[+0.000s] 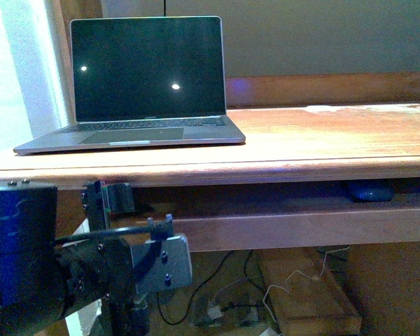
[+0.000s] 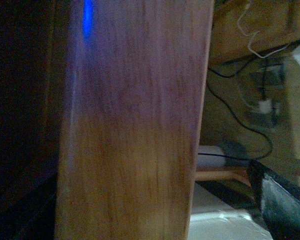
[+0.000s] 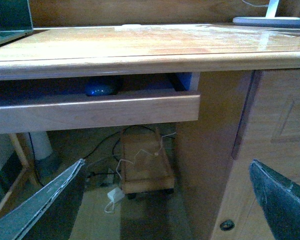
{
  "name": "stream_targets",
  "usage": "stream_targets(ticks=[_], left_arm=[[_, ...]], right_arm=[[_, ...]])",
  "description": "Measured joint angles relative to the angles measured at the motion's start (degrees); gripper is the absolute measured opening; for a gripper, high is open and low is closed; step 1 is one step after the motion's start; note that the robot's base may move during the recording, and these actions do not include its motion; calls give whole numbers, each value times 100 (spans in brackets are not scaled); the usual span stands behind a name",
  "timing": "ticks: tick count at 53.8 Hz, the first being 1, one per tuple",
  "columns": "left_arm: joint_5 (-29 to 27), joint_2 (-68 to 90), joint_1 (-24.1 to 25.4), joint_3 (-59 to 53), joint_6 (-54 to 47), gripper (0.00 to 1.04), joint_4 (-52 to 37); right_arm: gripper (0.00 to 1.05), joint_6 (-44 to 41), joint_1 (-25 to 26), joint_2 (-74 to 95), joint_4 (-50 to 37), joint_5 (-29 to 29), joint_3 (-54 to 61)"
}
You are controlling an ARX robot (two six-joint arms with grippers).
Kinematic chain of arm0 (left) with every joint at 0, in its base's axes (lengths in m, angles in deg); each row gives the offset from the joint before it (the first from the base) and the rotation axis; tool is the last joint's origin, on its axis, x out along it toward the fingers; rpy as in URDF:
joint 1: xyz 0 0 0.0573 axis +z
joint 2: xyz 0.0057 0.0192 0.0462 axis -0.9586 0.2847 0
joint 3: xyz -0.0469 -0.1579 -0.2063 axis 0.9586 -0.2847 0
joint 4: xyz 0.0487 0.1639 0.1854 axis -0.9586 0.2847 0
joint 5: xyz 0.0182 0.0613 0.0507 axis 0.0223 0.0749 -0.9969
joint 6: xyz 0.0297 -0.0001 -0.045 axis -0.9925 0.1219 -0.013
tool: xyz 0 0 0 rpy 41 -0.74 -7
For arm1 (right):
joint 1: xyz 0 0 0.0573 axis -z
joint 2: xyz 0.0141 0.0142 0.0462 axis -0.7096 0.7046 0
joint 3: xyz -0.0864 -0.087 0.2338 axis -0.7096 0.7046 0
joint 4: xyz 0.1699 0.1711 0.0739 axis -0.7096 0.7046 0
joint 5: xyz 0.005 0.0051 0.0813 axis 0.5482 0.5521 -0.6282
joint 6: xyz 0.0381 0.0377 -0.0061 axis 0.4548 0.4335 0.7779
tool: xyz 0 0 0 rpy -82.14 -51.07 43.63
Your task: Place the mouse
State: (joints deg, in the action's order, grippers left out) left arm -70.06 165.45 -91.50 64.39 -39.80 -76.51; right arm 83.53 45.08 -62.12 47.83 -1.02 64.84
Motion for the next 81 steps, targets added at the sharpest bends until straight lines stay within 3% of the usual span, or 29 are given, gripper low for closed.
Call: stream_targets(ticks=[10, 19, 36, 50, 55, 59, 72, 81], left_arm=[[52, -828, -240, -9, 1300, 97, 1904], [765, -1615, -553, -297, 2798, 97, 2855], [1591, -2540, -1062, -675, 5434, 97, 3217], [1838, -3445, -1213, -984, 7989, 97, 2597], [1191, -4098, -1266, -1010, 8935, 97, 2568], [127, -4485, -1239, -1036, 9219, 97, 3005], [-2267, -5414, -1119, -1792, 9158, 97, 3451], [-3539, -6535, -1261, -2461, 9160, 97, 3744]], right_arm=[[97, 0, 0, 0, 0, 0, 0], [97, 0, 0, 0, 0, -2, -2], [97, 0, 0, 0, 0, 0, 0], [97, 0, 0, 0, 0, 0, -2], [97, 0, 0, 0, 0, 0, 0], [97, 0, 0, 0, 0, 0, 0], [97, 0, 0, 0, 0, 0, 0], [97, 0, 0, 0, 0, 0, -2]])
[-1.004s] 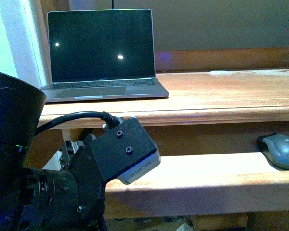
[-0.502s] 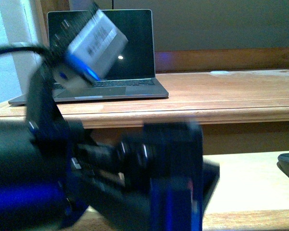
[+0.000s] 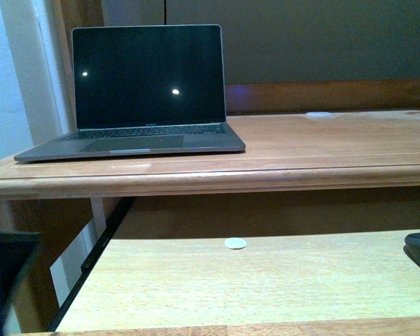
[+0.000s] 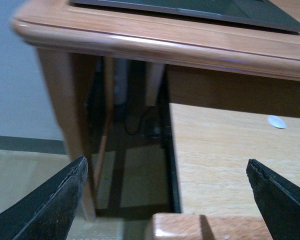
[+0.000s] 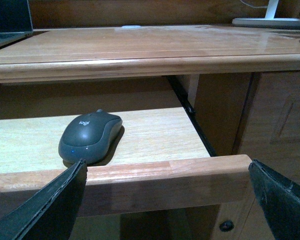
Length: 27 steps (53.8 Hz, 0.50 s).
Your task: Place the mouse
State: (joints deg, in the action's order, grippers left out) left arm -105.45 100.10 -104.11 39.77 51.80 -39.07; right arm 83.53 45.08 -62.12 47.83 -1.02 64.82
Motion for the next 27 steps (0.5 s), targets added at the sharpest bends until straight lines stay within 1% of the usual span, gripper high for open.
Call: stream_targets(ticks=[3, 5, 6, 8, 10, 12, 16, 20, 22, 23, 27], left_arm=[[-262, -323, -90, -157, 7, 97, 149], [-470, -555, -151, -323, -79, 96, 92], [-557, -717, -162, -498, -249, 92, -181], [-553, -986, -138, -780, -481, 87, -612], [-503, -1314, -83, -1021, -708, 82, -831], [-452, -1694, 2, -1207, -896, 77, -782], [-422, -2570, 111, -1482, -1130, 66, -203], [-39, -3418, 352, -1707, -1261, 55, 378], [225, -3825, 605, -1821, -1322, 48, 575], [286, -3906, 673, -1843, -1335, 47, 605], [855, -4461, 1272, -2076, -1397, 32, 737]], right_arm=[[97, 0, 0, 0, 0, 0, 0], [97, 0, 0, 0, 0, 0, 2], [97, 0, 0, 0, 0, 0, 0], [97, 0, 0, 0, 0, -2, 2], [97, 0, 0, 0, 0, 0, 0], [97, 0, 0, 0, 0, 0, 0], [97, 0, 0, 0, 0, 0, 2], [97, 0, 0, 0, 0, -2, 0], [97, 0, 0, 0, 0, 0, 0], [97, 0, 0, 0, 0, 0, 2], [97, 0, 0, 0, 0, 0, 2]])
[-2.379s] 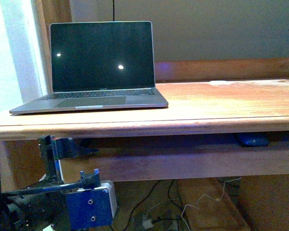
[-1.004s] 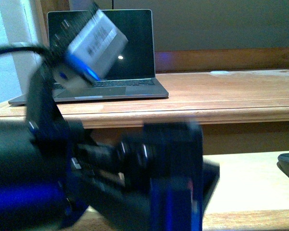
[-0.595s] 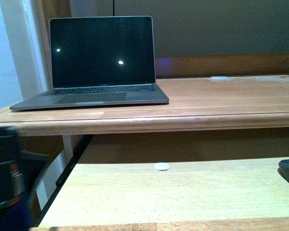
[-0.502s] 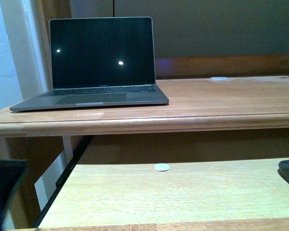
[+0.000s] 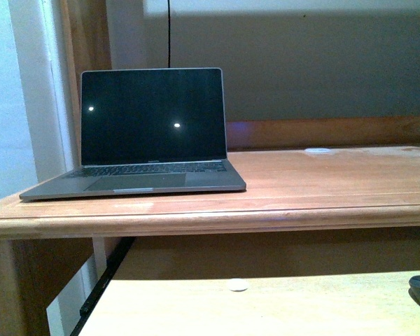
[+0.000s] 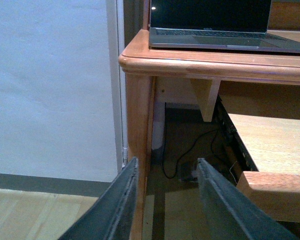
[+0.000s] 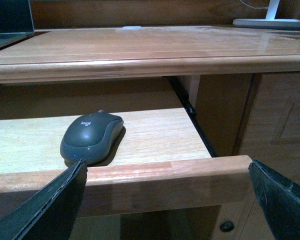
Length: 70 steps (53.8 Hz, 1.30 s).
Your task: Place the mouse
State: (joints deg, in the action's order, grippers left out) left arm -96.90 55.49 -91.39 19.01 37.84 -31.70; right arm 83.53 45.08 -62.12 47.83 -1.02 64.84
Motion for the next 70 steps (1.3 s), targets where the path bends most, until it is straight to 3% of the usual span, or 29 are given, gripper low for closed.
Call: stream_targets(ticks=[10, 16, 20, 25, 40, 50, 60, 70], left_arm=[[634, -275, 739, -74, -28, 3, 155], [1351, -348, 1239, -74, -63, 3, 247], [1537, -372, 1661, -76, -66, 3, 260], [1611, -380, 1738, -74, -66, 3, 264], [1633, -380, 1757, -74, -66, 3, 264], [1635, -380, 1759, -76, -66, 3, 264], [1635, -380, 1759, -74, -66, 27, 264], [1635, -382, 1759, -76, -66, 52, 264]], right_arm=[[97, 0, 0, 0, 0, 0, -2], [97, 0, 7, 4, 7, -26, -4], [97, 236, 212, 302, 623, -997, -236], [97, 404, -7, 699, 852, -1250, -483], [97, 590, -1541, 3077, -938, 199, -1504], [97, 525, -2194, 4354, -1248, 844, -1921], [97, 201, -2745, 5381, -1495, 1436, -2243], [97, 114, -2868, 6229, -1539, 1926, -2625]])
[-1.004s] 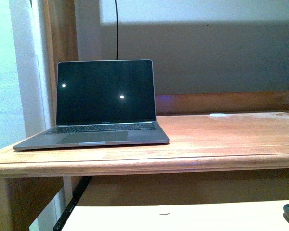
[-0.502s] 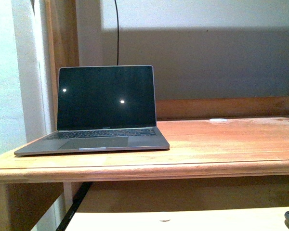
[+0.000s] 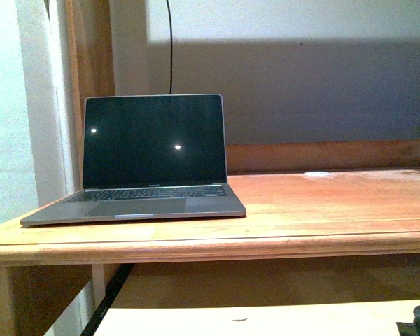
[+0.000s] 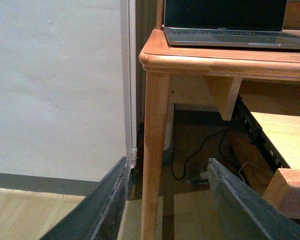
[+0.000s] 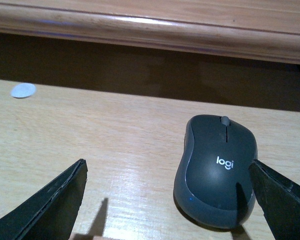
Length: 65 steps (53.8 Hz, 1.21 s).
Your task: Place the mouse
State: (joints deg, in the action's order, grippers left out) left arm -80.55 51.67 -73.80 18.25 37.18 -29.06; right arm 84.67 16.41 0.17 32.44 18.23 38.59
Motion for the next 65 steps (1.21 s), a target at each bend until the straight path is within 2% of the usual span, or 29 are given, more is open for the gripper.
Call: stream_targets(ticks=[9, 14, 16, 30, 46, 49, 51, 57, 62, 65], left_arm=[[0, 0, 0, 2, 0, 75, 0], [0, 0, 0, 2, 0, 94, 0], [0, 0, 0, 2, -2, 98, 0], [0, 0, 0, 2, -13, 97, 0], [-2, 0, 0, 2, -11, 97, 0], [-2, 0, 0, 2, -13, 97, 0], [-2, 0, 0, 2, -13, 97, 0], [0, 0, 0, 0, -11, 97, 0], [-2, 0, 0, 0, -13, 97, 0], [0, 0, 0, 2, -11, 97, 0]], right_arm=[[97, -33, 59, 658, 17, 229, -348], [97, -61, 153, 968, 214, 404, -601], [97, -59, 192, 1043, 271, 461, -660], [97, 24, 564, 1290, 428, 732, -859], [97, 442, 859, 1545, 1145, 243, -1257], [91, 494, 890, 1574, 1191, 162, -1305], [83, 551, 920, 1591, 1222, 61, -1340], [68, 660, 1008, 1587, 1300, -44, -1355], [59, 697, 1106, 1504, 1386, -105, -1355], [57, 699, 1196, 1381, 1464, -125, -1335]])
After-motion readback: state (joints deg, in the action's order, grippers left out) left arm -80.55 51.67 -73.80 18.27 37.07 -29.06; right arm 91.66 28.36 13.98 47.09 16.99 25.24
